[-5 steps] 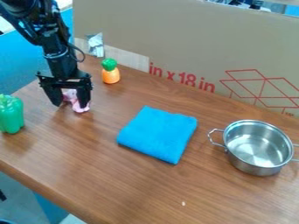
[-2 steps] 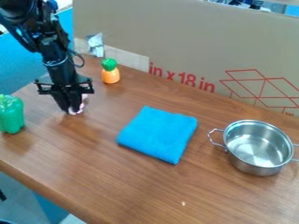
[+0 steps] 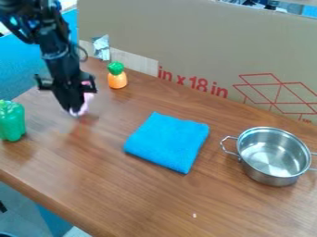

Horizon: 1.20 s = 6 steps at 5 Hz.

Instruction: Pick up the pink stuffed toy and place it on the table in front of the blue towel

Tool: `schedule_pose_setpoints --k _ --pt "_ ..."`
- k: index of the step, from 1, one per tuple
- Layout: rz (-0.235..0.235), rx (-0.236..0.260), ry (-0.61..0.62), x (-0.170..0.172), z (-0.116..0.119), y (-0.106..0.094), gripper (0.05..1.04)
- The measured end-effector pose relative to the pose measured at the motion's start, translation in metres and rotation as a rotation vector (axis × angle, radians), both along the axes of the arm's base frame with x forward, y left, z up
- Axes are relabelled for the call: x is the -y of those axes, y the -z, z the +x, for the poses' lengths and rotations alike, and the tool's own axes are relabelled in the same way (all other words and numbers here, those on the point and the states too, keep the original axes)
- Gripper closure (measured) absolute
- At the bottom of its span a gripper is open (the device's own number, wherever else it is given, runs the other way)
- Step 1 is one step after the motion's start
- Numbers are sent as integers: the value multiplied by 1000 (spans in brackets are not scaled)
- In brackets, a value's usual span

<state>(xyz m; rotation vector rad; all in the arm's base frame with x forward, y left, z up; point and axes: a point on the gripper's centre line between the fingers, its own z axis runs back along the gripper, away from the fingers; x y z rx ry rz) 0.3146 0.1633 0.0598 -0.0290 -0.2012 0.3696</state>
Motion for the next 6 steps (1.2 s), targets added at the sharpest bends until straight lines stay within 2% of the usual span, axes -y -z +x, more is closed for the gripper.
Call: schedule_pose_setpoints --k 1,2,3,4,6 --pt "52 36 101 6 -8 -26 917" --pt "93 52 265 20 -13 -44 917" --pt "79 -3 449 43 -20 -38 917" --pt "74 -41 588 83 -37 -27 917" --pt "125 20 887 156 -74 -29 917"
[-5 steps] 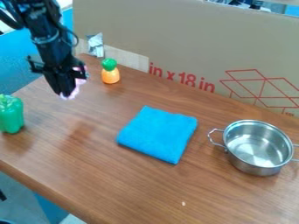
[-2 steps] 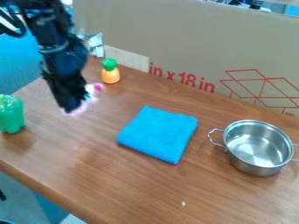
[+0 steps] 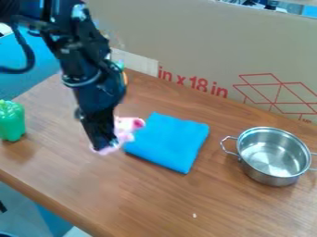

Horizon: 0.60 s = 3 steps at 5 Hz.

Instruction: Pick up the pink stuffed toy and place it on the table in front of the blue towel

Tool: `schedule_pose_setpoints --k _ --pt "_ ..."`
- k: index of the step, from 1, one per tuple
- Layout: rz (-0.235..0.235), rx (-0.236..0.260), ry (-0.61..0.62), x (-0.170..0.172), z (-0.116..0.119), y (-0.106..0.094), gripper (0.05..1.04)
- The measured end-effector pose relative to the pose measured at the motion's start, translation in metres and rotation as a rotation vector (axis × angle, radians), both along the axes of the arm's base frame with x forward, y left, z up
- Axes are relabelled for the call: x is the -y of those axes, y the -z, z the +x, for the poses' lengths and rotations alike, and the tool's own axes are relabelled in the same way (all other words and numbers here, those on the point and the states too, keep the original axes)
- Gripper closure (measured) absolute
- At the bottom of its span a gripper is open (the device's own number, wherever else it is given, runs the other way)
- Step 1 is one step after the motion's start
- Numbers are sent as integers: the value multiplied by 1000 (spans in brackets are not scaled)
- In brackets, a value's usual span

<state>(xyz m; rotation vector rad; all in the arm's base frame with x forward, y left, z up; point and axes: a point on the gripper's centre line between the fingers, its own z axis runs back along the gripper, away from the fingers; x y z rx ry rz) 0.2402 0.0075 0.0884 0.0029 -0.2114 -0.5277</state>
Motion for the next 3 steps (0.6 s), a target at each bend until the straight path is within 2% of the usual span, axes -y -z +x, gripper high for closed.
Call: schedule_pose_setpoints --k 1,2,3 --pt "21 15 174 38 -9 4 917" --pt "9 -15 290 68 -14 15 917" --pt "-21 -61 340 84 -6 31 917"
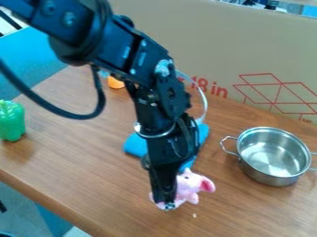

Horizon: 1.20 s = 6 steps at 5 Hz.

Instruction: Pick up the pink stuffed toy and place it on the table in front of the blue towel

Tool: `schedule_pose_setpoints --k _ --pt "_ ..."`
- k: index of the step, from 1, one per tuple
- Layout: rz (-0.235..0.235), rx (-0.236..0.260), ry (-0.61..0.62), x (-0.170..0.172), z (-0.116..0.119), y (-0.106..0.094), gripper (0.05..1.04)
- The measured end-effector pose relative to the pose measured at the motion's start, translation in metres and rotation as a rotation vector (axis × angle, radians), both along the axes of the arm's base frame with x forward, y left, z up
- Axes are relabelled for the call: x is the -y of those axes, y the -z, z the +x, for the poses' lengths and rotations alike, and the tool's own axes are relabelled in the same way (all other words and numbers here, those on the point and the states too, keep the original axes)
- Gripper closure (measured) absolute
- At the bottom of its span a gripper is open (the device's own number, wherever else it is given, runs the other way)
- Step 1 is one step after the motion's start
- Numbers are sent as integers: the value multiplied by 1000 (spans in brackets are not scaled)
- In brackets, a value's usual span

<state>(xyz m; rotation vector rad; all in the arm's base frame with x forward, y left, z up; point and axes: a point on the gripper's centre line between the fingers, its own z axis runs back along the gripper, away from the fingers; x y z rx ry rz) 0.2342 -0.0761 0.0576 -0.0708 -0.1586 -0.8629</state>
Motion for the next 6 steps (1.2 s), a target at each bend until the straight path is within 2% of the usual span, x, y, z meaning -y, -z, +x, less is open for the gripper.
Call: schedule_pose_setpoints --k 2,3,4,5,6 --pt "27 29 57 15 22 25 917" --pt "25 29 67 18 27 29 917" --pt "24 46 83 21 25 29 917" --pt "23 23 100 21 11 28 886" --pt "-5 38 96 12 6 12 636"
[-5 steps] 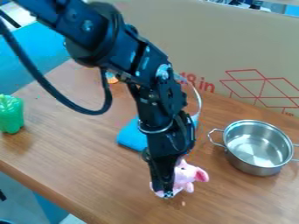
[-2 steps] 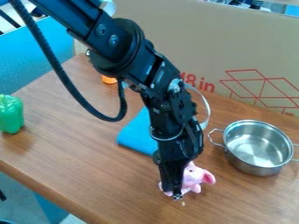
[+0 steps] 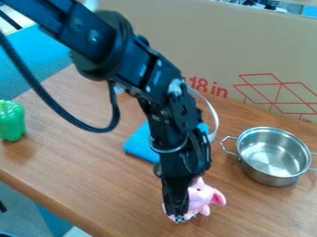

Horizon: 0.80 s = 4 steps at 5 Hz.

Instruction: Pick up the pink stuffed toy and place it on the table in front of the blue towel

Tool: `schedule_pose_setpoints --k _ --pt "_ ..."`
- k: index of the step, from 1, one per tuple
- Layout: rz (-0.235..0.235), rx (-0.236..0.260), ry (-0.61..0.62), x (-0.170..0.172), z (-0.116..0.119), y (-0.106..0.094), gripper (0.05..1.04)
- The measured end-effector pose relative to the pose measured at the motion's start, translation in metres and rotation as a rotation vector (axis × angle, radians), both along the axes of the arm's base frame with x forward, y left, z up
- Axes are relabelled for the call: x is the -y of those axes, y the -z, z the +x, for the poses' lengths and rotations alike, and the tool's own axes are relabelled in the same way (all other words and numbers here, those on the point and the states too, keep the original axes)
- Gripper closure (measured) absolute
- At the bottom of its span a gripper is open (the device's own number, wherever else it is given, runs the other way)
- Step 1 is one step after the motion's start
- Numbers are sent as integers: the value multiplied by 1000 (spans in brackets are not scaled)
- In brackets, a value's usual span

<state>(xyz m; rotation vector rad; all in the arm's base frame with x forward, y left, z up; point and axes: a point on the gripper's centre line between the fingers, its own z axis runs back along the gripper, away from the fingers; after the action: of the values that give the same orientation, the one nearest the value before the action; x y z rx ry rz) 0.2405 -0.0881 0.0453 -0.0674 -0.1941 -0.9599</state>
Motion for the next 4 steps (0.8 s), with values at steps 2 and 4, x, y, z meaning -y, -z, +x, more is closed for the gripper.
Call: schedule_pose_setpoints --k 2,4 --pt "-171 50 -100 -37 9 -51 80" --pt "24 62 -394 -104 13 -68 77"
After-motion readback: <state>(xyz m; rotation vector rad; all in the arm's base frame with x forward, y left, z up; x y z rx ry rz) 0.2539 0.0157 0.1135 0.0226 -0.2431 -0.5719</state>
